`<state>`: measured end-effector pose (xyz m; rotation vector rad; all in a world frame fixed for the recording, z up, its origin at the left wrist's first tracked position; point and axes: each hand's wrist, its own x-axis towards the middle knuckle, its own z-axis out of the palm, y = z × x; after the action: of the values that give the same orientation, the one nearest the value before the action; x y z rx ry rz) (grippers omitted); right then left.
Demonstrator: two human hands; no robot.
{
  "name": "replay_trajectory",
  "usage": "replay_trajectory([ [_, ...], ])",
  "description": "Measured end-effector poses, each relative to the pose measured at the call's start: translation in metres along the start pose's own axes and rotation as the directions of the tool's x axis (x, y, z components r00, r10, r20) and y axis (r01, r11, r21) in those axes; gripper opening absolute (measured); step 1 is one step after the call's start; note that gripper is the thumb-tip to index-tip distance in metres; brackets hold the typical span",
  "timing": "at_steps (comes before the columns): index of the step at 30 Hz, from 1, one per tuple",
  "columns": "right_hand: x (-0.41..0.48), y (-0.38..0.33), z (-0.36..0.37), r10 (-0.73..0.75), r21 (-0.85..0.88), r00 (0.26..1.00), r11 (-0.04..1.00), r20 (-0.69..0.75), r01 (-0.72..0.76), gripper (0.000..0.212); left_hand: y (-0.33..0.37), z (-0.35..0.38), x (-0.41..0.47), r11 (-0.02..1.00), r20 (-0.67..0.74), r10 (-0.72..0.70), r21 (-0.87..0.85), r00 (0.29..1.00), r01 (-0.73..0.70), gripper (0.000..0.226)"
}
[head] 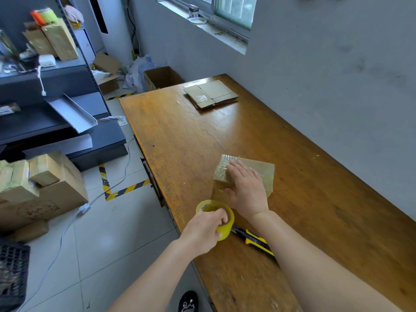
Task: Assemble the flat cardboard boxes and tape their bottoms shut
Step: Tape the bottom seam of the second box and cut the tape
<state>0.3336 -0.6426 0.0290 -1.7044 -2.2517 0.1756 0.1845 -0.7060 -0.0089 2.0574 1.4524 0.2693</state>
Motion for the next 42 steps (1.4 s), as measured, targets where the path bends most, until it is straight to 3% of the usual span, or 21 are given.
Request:
replay_trajectory([
  [3,-0.005,0.001,-0.001,-0.03,-0.001,1.0,1.0,-0.004,0.03,0.061,-0.011,0.01,-0.007,0.994,0.109,0.04,0.1,0.993,-0.051,0.023],
  [8,-0.01,0.005,-0.002,-0.064,0.016,0.998,0.998,-0.005,0.064,0.06,-0.012,0.005,-0.001,0.995,0.218,0.013,0.094,0.976,-0.034,0.028],
  [9,-0.011,0.007,-0.003,-0.069,0.007,0.998,0.998,-0.003,0.069,0.061,-0.008,0.002,0.003,0.996,0.138,-0.008,0.092,0.99,-0.005,0.03],
  [10,-0.012,0.01,-0.004,-0.066,-0.015,0.998,0.998,-0.005,0.066,0.061,-0.005,-0.003,0.008,0.996,-0.039,-0.014,0.09,0.999,0.018,0.031],
  [11,-0.014,0.013,-0.006,-0.055,-0.048,0.998,0.997,-0.016,0.054,0.061,0.0,-0.008,0.012,0.996,-0.262,-0.006,0.084,0.965,0.029,0.03],
  [12,-0.016,0.016,-0.007,-0.033,-0.086,0.999,0.996,-0.035,0.03,0.061,0.005,-0.015,0.017,0.995,-0.458,0.025,0.093,0.889,0.02,0.028],
  [13,-0.017,0.02,-0.009,-0.003,-0.119,0.998,0.993,-0.057,-0.004,0.063,0.011,-0.021,0.023,0.992,-0.564,0.066,0.125,0.823,0.006,0.029],
  [14,-0.018,0.023,-0.011,0.028,-0.144,0.997,0.989,-0.073,-0.038,0.067,0.016,-0.028,0.031,0.986,-0.56,0.088,0.167,0.824,0.008,0.041],
  [16,-0.017,0.028,-0.015,0.101,-0.184,0.992,0.976,-0.069,-0.112,0.074,0.021,-0.038,0.05,0.963,-0.359,0.042,0.262,0.932,0.058,0.074],
  [19,-0.017,0.036,-0.015,0.229,-0.169,0.973,0.96,0.011,-0.224,0.082,0.018,-0.037,0.068,0.936,-0.18,0.014,0.348,0.984,0.05,0.087],
  [22,-0.022,0.042,-0.009,0.277,-0.075,0.957,0.96,0.08,-0.271,0.085,0.008,-0.023,0.072,0.973,-0.215,0.063,0.232,0.975,-0.012,0.083],
  [27,-0.019,0.044,-0.007,0.289,-0.088,0.952,0.956,0.101,-0.28,0.086,-0.001,-0.022,0.075,0.988,-0.292,0.125,0.123,0.948,-0.093,0.092],
  [31,-0.009,0.039,-0.018,0.233,-0.117,0.972,0.965,-0.033,-0.235,0.072,0.004,-0.022,0.075,0.981,-0.22,-0.07,-0.19,0.973,0.028,0.114],
  [33,0.005,0.03,-0.022,0.136,-0.099,0.991,0.986,-0.01,-0.137,0.069,0.009,-0.02,0.079,0.939,-0.176,-0.101,-0.341,0.979,0.036,0.106],
  [35,0.02,0.022,-0.019,0.059,-0.074,0.992,0.996,0.113,-0.051,0.067,0.01,-0.017,0.08,0.951,-0.179,-0.102,-0.307,0.978,0.043,0.089],
  [38,0.036,0.023,-0.009,0.087,-0.114,0.962,0.992,0.26,-0.059,0.066,0.006,-0.014,0.083,0.973,-0.239,-0.118,-0.223,0.964,0.064,0.065],
  [40,0.041,0.027,-0.012,0.097,-0.03,0.96,0.995,0.264,-0.092,0.064,0.006,-0.017,0.083,0.975,-0.214,-0.131,-0.207,0.968,0.086,0.054],
  [42,0.042,0.034,-0.021,0.151,0.124,0.975,0.977,0.161,-0.172,0.061,0.002,-0.019,0.086,0.969,-0.126,-0.133,-0.226,0.983,0.102,0.056],
])
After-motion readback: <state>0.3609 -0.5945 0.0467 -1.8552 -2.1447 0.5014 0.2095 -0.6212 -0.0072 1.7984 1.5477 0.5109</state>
